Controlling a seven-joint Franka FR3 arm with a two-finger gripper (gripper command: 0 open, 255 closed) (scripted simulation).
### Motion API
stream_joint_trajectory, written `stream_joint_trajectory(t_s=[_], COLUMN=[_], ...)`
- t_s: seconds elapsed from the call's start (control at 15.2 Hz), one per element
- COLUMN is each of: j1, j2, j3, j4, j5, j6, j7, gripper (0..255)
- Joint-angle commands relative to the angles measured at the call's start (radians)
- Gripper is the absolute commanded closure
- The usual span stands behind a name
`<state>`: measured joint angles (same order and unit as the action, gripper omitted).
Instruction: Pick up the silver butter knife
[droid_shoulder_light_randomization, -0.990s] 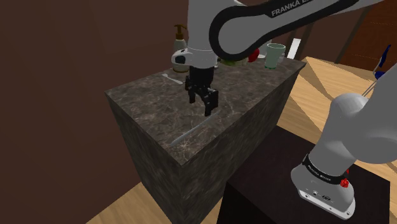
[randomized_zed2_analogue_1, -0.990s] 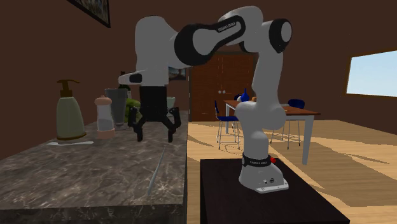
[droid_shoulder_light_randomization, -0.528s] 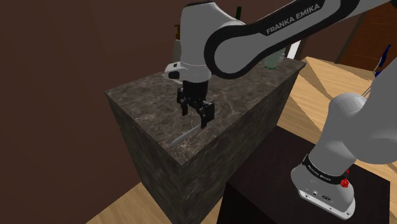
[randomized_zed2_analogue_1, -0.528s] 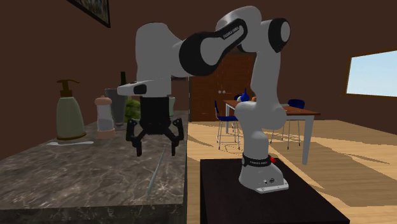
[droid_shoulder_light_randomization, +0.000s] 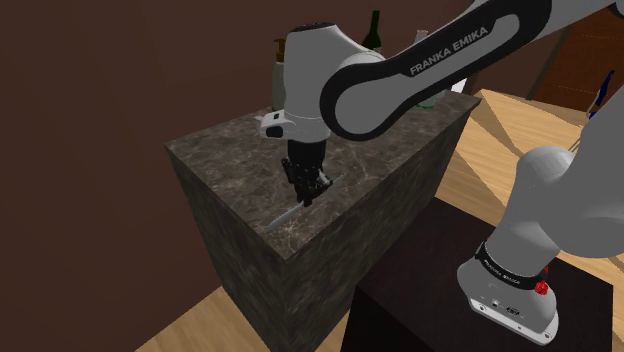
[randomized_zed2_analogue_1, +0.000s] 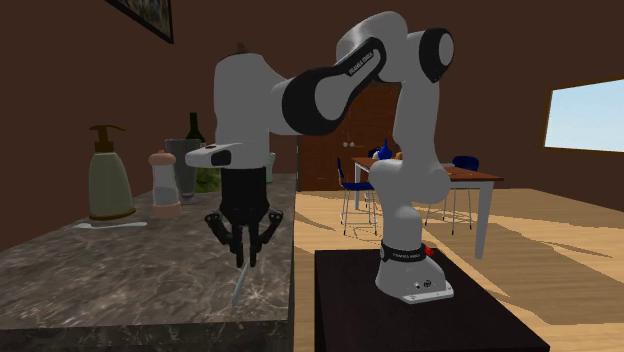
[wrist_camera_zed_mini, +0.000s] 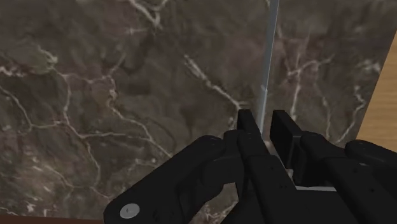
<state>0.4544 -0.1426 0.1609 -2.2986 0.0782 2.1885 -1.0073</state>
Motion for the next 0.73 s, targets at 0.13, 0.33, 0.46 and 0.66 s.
stream_joint_trajectory(t_s=[0.13, 0.33, 0.46, 0.66], j1=[0.000, 0.000, 0.000, -0.001], j2=[0.001, 0.001, -0.008, -0.024], j3=[0.000, 0.000, -0.001, -0.002], j4=[0.000, 0.000, 0.007, 0.032], j5=[0.000, 0.000, 0.001, 0.001], j6=[0.001, 0.001, -0.015, -0.056], j7=[0.000, 0.000, -0.001, 0.000], gripper=[255, 255, 255, 255])
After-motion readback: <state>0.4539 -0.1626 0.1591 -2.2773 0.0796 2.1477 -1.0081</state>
